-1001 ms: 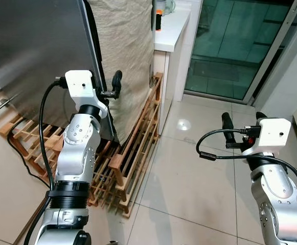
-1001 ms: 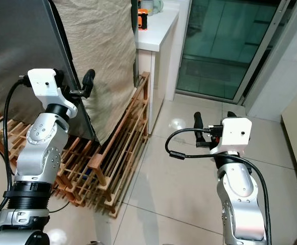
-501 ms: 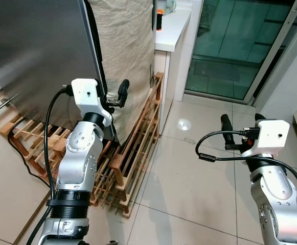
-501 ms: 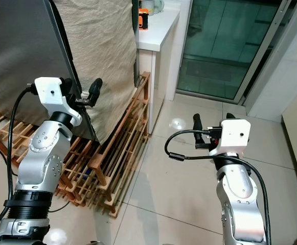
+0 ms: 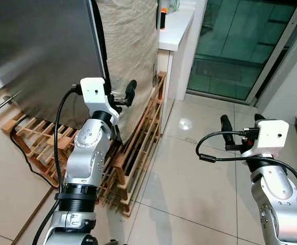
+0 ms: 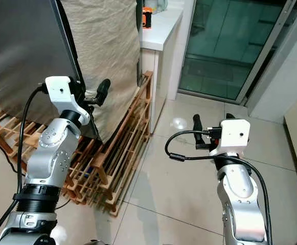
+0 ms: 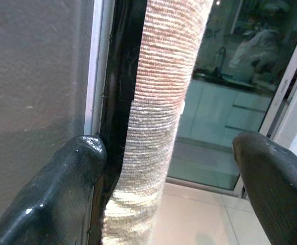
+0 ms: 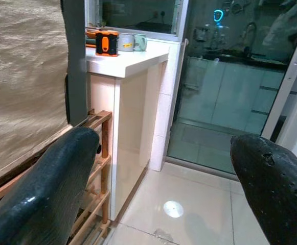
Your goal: Restocking fridge
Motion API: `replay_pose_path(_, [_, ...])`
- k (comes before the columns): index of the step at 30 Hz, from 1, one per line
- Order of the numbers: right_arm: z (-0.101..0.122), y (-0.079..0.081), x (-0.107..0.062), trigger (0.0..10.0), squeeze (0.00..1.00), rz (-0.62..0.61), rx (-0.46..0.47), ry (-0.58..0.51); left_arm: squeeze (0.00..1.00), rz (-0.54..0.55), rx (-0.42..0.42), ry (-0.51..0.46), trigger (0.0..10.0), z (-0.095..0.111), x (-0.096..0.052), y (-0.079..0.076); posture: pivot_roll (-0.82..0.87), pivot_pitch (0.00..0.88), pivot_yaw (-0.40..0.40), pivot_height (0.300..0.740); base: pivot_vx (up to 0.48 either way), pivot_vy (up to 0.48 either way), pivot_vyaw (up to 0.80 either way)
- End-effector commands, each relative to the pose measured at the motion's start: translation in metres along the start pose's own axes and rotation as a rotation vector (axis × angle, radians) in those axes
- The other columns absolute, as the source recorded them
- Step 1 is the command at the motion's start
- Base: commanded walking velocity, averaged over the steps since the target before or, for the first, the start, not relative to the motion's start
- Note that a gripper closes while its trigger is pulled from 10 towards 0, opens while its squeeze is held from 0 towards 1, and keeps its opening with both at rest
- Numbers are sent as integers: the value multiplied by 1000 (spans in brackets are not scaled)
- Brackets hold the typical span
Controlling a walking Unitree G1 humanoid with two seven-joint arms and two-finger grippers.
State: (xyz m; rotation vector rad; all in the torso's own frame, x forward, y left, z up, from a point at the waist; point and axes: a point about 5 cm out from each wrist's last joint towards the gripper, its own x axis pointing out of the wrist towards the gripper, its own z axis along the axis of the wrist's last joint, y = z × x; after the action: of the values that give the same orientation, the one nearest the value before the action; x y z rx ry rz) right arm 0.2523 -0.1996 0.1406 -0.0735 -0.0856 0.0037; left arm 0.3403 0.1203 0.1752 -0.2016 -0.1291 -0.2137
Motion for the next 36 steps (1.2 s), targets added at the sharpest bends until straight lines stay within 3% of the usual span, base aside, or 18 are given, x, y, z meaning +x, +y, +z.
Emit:
replay_pose_path(1, [-1,-2,1,10000,0,-4,-10,3,0,0,-12,16,10000,-2,8,-7,-216,0,12,740,0,0,0])
replay_pose_path(3, [-1,-3,1,10000,0,-6,-10,5,0,11,-38,24,10000,-3,12,-8,-221,0,14,740,0,0,0])
replay_pose_path(6, [-1,-4,2,10000,0,-9,-7,4,0,-66,-58,9,10000,-2,21,-27,-233,0,17,740,0,0,0])
replay_pose_path(9, [-12,6,-4,10000,0,105,-11,85,0,-324,-104,19,10000,-1,33,-67,-241,0,16,740,0,0,0])
replay_pose_path(11, [-18,9,-7,10000,0,148,-14,121,0,-384,-120,23,10000,-1,35,-77,-246,0,16,740,0,0,0])
replay_pose_path(12, [-26,4,-14,10000,0,149,-24,158,0,-540,-163,42,10000,-1,38,-105,-255,0,18,740,0,0,0])
replay_pose_path(13, [-28,2,-16,10000,0,137,-25,165,0,-606,-183,45,10000,-1,39,-118,-262,0,18,740,0,0,0])
replay_pose_path(14, [-28,2,-16,10000,0,137,-25,165,0,-606,-183,45,10000,-1,39,-118,-262,0,18,740,0,0,0])
replay_pose_path(17, [-27,-1,-18,10000,0,130,-25,163,0,-746,-223,63,10000,-1,37,-157,-286,0,26,740,0,0,0])
replay_pose_path(21, [-28,7,-24,10000,0,170,-32,174,0,-1019,-259,57,10000,2,13,-234,-325,0,30,740,0,0,0])
replay_pose_path(23, [-27,12,-28,10000,0,195,-42,173,0,-1142,-328,55,10000,5,1,-256,-344,0,33,740,0,0,0])
replay_pose_path(26, [-24,10,-30,10000,0,185,-46,165,0,-1192,-388,34,10000,12,-1,-256,-349,0,35,740,0,0,0])
replay_pose_path(28, [-23,5,-30,10000,0,167,-44,163,0,-1184,-451,15,10000,19,3,-245,-344,0,31,740,0,0,0])
replay_pose_path(31, [-22,4,-30,10000,0,168,-43,163,0,-1146,-421,-18,10000,22,8,-233,-338,0,23,740,0,0,0])
replay_pose_path(32, [-21,5,-26,10000,0,171,-42,154,0,-1024,-385,-50,10000,22,17,-200,-336,0,22,740,0,0,0])
replay_pose_path(33, [-21,5,-26,10000,0,171,-42,154,0,-1024,-385,-50,10000,22,17,-200,-336,0,22,740,0,0,0])
replay_pose_path(34, [-20,6,-23,10000,0,164,-34,148,0,-943,-371,-58,10000,20,20,-175,-309,0,17,740,0,0,0])
replay_pose_path(36, [-21,5,-20,10000,0,137,-17,150,0,-839,-337,-60,10000,14,21,-146,-281,0,16,740,0,0,0])
